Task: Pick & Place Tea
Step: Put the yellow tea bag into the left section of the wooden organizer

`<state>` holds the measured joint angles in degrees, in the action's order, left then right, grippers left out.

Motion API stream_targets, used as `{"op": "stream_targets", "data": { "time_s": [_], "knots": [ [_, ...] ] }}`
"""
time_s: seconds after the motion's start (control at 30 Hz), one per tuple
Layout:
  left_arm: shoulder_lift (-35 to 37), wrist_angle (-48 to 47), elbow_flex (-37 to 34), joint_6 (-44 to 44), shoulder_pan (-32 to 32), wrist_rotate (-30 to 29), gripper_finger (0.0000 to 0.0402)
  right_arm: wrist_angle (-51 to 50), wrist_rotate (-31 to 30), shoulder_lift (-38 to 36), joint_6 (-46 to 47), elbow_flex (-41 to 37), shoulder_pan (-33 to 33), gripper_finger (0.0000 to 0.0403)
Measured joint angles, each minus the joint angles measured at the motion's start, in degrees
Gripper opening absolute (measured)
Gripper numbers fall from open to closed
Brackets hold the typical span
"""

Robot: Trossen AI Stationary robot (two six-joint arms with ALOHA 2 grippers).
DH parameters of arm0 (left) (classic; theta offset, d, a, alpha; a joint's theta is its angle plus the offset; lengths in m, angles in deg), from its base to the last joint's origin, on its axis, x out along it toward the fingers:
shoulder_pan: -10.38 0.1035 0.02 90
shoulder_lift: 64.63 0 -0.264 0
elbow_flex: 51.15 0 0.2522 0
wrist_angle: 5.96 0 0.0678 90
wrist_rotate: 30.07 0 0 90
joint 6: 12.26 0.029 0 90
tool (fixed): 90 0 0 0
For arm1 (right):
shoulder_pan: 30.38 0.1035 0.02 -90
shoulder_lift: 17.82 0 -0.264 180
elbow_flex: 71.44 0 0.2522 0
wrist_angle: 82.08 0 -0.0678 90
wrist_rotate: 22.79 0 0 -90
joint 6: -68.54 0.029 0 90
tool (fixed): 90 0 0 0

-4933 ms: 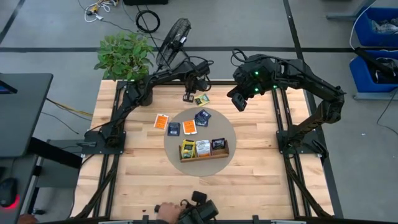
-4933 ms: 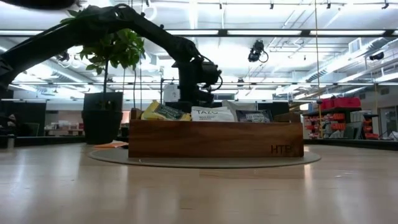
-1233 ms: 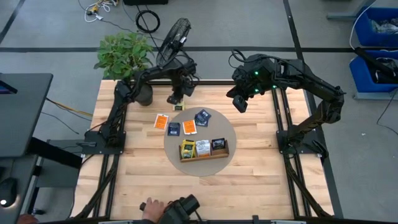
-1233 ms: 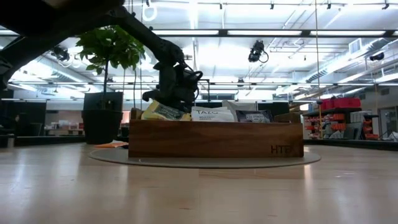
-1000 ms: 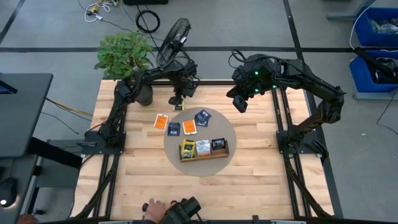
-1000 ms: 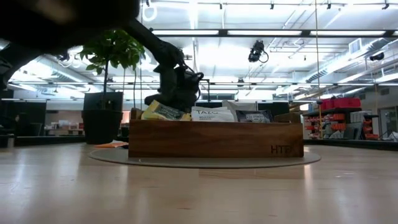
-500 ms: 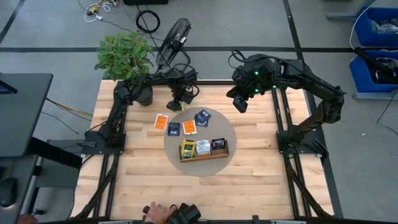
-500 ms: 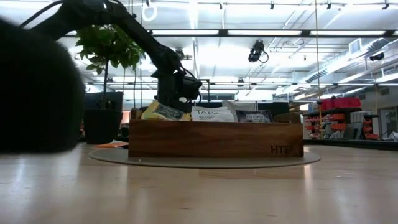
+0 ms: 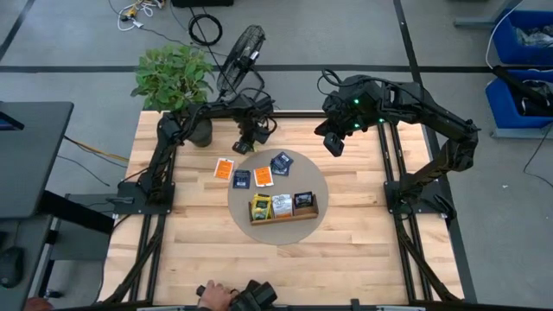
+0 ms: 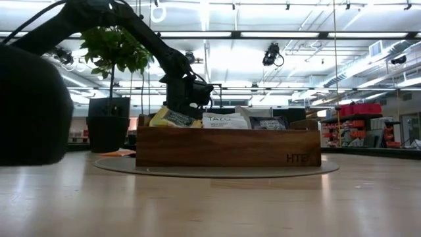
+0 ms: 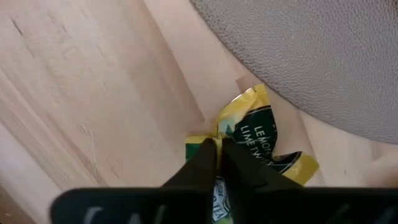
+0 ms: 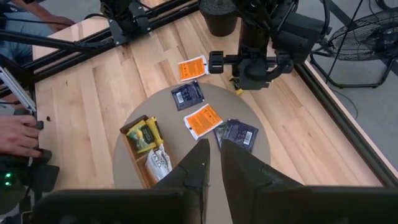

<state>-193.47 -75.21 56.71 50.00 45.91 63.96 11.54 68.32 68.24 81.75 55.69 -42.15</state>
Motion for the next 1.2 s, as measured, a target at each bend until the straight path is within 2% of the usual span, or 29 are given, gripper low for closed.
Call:
{"op": "stream_targets", "data": {
  "time_s": [0.13,0.2,0.4,0.67,0.87,1.07,1.2],
  "knots": [
    [0.1,-0.4,0.0,0.2,-0.1,-0.9,0.0012,0.1,0.0,0.0,0.0,0.0,0.0,0.0051],
    [0.2,-1.3,0.6,-0.1,-0.5,-3.2,0.0013,0.2,0.0,0.0,0.0,0.0,0.0,0.0051],
    [1.0,-6.0,7.4,-3.1,-1.0,-9.8,0.0007,1.6,-0.1,0.0,-0.3,0.0,0.0,0.0051],
    [6.0,-8.0,16.3,-7.9,-1.7,-10.0,0.0006,1.7,-0.8,-1.4,-0.9,0.0,0.0,0.0051],
    [9.1,-8.2,21.9,-14.4,-5.0,-9.9,0.0005,-1.6,-8.4,-5.9,-0.2,0.0,0.0,0.0042],
    [9.7,-7.7,30.4,-27.0,-9.8,-9.9,0.0006,-3.4,-17.0,-9.6,3.9,-0.5,0.0,0.0032],
    [9.7,-4.4,35.7,-34.5,-13.0,-14.9,0.0005,-3.3,-20.3,-11.9,5.4,-4.8,0.0,0.0035]
  ]
}}
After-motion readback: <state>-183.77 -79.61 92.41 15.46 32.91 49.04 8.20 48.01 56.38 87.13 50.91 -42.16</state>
